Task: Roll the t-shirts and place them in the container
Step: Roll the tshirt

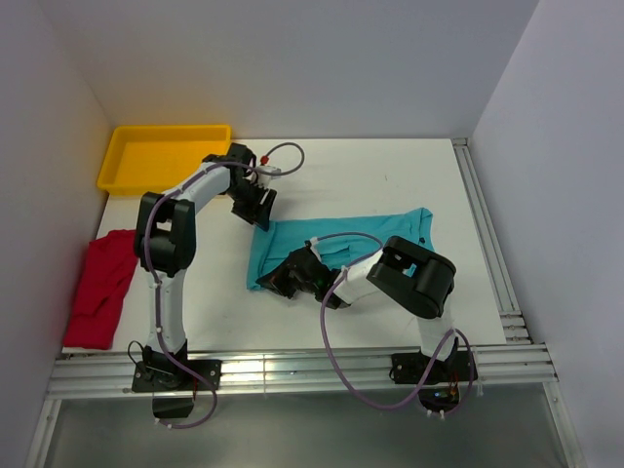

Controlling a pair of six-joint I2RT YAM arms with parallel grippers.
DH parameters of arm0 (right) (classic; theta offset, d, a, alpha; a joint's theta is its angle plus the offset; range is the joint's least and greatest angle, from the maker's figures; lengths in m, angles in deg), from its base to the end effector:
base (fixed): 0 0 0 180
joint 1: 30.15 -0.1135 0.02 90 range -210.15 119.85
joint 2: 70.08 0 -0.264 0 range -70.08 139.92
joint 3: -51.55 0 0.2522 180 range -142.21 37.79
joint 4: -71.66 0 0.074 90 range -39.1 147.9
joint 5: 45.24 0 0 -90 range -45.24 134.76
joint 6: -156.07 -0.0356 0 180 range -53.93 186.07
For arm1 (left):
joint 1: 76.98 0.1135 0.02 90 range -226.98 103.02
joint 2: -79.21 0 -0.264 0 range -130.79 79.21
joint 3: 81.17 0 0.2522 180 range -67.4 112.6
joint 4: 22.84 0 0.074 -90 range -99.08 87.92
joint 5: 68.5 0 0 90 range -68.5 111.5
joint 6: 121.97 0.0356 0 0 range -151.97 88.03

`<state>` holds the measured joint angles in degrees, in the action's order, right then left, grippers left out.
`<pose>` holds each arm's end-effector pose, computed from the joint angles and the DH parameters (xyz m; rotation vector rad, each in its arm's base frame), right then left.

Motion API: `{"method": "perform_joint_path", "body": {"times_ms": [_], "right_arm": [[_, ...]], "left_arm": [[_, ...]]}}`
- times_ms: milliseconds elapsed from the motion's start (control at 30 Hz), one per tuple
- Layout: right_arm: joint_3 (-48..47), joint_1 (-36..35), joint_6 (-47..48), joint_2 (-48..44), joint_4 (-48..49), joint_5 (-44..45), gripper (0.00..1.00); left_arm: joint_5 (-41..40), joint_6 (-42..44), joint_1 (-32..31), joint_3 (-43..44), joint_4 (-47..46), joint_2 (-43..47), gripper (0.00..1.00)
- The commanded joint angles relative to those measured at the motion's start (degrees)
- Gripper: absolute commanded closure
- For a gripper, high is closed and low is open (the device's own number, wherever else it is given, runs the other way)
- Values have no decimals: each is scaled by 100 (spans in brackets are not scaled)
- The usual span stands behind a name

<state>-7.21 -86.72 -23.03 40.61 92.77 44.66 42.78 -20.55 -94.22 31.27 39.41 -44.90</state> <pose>0.1999 0.3029 0.1058 0.7005 2.4053 1.3599 0.4209 -0.1441 0.1781 0.7734 2.7240 -0.5514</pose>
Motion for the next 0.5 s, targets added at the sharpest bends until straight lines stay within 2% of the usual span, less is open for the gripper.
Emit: {"method": "perform_joint_path", "body": {"times_ms": [0,467], "right_arm": [[-185,59,24,-4,2,36,100],[-256,59,42,31,-42,-78,100]], "left_arm": [[-255,176,-131,-15,-199,414,37],[-124,308,-280,29,-103,459,36]]}}
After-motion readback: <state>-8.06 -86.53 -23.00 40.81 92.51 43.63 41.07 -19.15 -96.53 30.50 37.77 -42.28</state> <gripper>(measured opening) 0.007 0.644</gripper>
